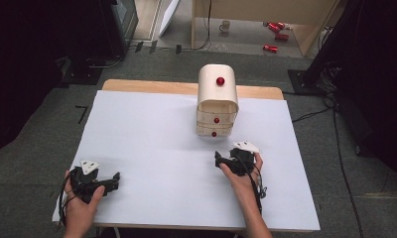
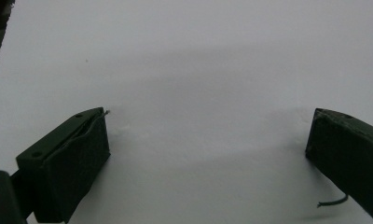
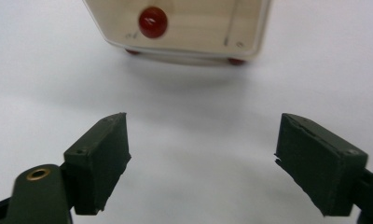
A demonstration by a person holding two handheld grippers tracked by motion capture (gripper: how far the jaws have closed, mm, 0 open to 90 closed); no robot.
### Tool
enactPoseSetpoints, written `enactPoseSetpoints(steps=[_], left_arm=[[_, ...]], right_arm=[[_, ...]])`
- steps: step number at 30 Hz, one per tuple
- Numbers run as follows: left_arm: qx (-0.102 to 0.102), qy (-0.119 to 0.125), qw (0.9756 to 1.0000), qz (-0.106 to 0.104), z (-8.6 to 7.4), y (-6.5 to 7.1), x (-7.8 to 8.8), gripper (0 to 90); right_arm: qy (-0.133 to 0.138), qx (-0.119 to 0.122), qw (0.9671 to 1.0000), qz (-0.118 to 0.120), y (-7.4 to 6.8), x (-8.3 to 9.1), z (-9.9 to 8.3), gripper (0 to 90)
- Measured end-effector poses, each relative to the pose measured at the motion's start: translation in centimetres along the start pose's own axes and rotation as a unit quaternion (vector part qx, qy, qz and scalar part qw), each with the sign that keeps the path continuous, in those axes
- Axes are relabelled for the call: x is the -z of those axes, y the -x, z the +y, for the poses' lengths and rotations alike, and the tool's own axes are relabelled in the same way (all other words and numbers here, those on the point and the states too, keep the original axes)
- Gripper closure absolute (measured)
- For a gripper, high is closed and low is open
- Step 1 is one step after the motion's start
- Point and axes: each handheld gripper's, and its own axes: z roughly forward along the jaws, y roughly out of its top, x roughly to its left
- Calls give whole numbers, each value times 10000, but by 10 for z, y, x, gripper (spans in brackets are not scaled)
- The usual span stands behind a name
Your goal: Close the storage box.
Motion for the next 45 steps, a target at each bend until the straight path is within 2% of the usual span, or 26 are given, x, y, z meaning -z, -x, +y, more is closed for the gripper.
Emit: enactPoseSetpoints(steps=[1,7,13,16,18,22,24,25,29,31,35,39,45], left_arm=[[-1,2,10000,1,0,0,0,0],[4,13,10000,9,0,0,0,0],[10,19,10000,14,0,0,0,0],[14,19,10000,15,0,1,0,0],[15,19,10000,16,0,1,0,0],[14,21,10000,16,0,1,0,0],[13,21,10000,17,0,1,0,0],[16,21,10000,17,0,1,0,0],[15,21,10000,16,0,1,0,0],[16,20,10000,16,0,1,0,0],[11,12,10000,15,0,0,0,0],[10,11,10000,12,0,0,0,0],[11,16,10000,17,0,1,0,0]], right_arm=[[0,0,10000,0,0,0,0,157],[-26,84,9999,-71,20,22,-15,132],[-78,102,9997,-187,51,50,-26,131],[-50,-28,9995,-302,76,69,-31,131],[-58,-66,9994,-326,80,72,-33,131],[-75,-219,9988,-441,104,86,-40,131],[-106,-266,9984,-490,118,91,-48,131],[-106,-266,9984,-490,118,91,-48,131],[-219,-350,9967,-700,133,92,-59,132],[-288,-295,9955,-848,138,91,-65,133],[-194,-274,9959,-835,139,91,-69,129],[-224,15,9939,-1077,131,87,-71,108],[-226,-42,9938,-1085,131,87,-71,106]])
